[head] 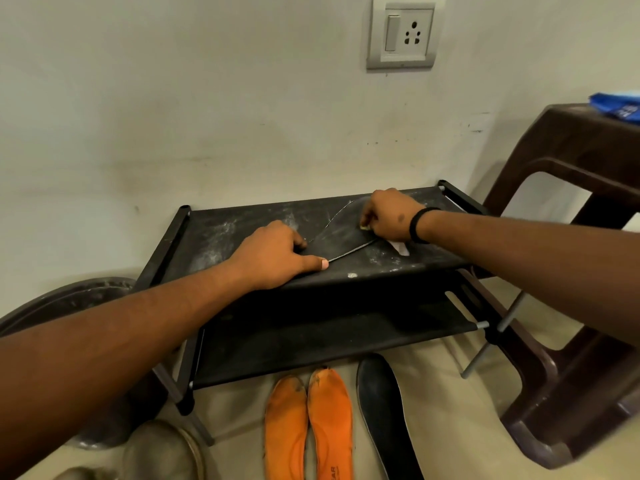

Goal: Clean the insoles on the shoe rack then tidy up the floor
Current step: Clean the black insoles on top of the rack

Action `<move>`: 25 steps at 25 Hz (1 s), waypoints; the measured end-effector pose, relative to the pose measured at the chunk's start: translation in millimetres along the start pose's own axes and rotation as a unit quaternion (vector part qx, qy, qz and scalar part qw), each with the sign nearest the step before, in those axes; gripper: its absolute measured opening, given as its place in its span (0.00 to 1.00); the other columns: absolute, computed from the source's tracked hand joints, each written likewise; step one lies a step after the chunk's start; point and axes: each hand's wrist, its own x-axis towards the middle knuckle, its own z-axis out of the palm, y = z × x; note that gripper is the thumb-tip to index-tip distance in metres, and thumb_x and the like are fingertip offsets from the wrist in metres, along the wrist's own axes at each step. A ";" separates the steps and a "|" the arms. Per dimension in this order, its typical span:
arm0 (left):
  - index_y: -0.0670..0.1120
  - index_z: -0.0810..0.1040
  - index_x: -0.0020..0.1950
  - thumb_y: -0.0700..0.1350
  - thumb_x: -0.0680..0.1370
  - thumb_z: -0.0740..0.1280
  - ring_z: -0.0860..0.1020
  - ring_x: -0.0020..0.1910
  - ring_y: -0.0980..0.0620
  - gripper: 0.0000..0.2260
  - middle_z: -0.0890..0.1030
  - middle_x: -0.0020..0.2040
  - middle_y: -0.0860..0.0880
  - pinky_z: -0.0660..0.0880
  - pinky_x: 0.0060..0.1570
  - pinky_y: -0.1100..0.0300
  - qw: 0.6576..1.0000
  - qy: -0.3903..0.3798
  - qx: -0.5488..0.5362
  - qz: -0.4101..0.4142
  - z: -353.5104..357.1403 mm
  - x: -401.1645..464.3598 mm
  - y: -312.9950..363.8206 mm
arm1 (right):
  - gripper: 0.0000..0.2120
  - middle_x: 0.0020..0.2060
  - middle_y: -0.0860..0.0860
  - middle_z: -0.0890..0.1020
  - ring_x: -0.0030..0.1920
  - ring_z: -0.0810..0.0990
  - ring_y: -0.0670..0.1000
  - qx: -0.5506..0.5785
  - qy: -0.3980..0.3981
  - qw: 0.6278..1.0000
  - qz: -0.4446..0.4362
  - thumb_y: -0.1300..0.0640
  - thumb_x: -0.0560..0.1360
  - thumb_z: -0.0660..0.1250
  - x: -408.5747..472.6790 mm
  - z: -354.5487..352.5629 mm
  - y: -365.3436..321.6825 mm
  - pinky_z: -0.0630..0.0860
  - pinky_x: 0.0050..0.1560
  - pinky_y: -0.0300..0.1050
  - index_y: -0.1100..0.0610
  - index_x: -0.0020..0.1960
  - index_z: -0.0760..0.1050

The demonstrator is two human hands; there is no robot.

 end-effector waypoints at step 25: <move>0.50 0.83 0.39 0.62 0.74 0.65 0.78 0.48 0.49 0.17 0.83 0.43 0.52 0.75 0.52 0.50 0.991 0.055 0.120 -0.002 -4.1 -1.4 17.9 | 0.12 0.44 0.51 0.85 0.46 0.83 0.49 0.107 0.038 0.993 -0.030 0.66 0.71 0.68 -17.9 -17.2 2.6 0.80 0.50 0.44 0.54 0.50 0.84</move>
